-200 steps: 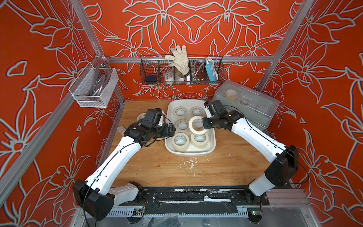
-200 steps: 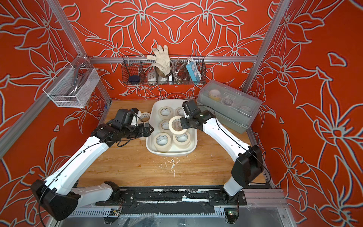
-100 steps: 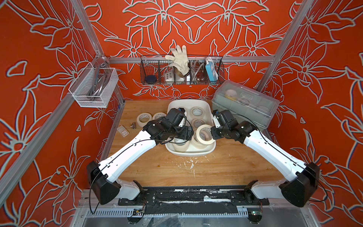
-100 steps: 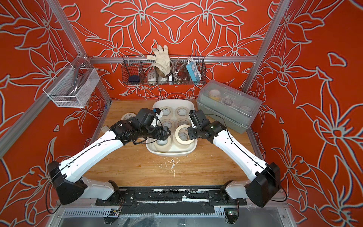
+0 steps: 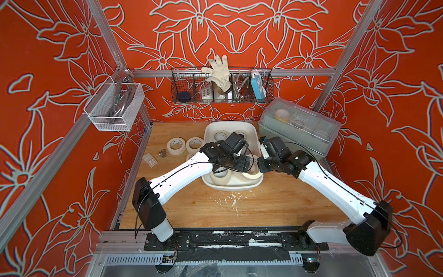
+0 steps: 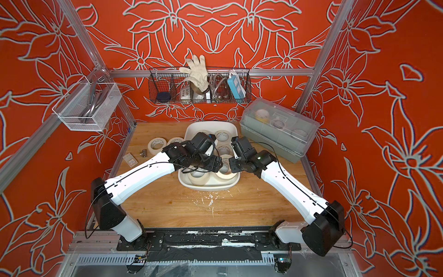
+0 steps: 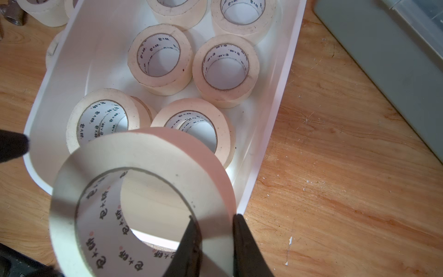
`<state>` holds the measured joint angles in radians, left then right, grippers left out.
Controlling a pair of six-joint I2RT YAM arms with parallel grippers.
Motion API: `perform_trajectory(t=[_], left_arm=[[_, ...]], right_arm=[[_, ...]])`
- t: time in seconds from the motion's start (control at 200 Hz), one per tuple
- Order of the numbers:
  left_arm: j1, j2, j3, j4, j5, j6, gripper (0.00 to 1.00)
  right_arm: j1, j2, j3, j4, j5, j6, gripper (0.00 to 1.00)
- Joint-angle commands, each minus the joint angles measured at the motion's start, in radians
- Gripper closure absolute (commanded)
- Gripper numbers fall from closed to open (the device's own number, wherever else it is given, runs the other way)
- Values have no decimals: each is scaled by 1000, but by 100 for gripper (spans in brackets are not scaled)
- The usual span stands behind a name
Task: Take out the art tape in the storage box
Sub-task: Pick up the art tape from the storage box.
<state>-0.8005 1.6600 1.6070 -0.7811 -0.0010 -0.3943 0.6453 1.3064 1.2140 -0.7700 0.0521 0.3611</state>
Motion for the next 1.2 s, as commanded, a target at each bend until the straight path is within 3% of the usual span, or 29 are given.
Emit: perform_trajectory(t=[0.0, 0.345, 0.44, 0.53, 0.616, 0.866, 1.196], left_arm=[[-8, 41, 56, -53, -29, -8, 29], [-12, 129, 115, -102, -58, -10, 64], [-12, 133, 116, -100, -64, -12, 67], [-12, 133, 116, -100, -70, -15, 76], [-13, 129, 113, -91, -68, -18, 82], [-9, 99, 86, -81, -95, -17, 100], [36, 13, 36, -86, -188, -32, 100]], right_arm=[[9, -30, -7, 29, 3, 21, 100], [13, -46, -22, 31, -2, 16, 100], [13, -51, -21, 31, -4, 13, 100], [13, -60, -22, 38, -16, 8, 97], [13, -76, -32, 62, -46, -9, 91], [13, -139, -67, 109, -65, -15, 58], [11, -176, -52, 115, -112, -31, 44]])
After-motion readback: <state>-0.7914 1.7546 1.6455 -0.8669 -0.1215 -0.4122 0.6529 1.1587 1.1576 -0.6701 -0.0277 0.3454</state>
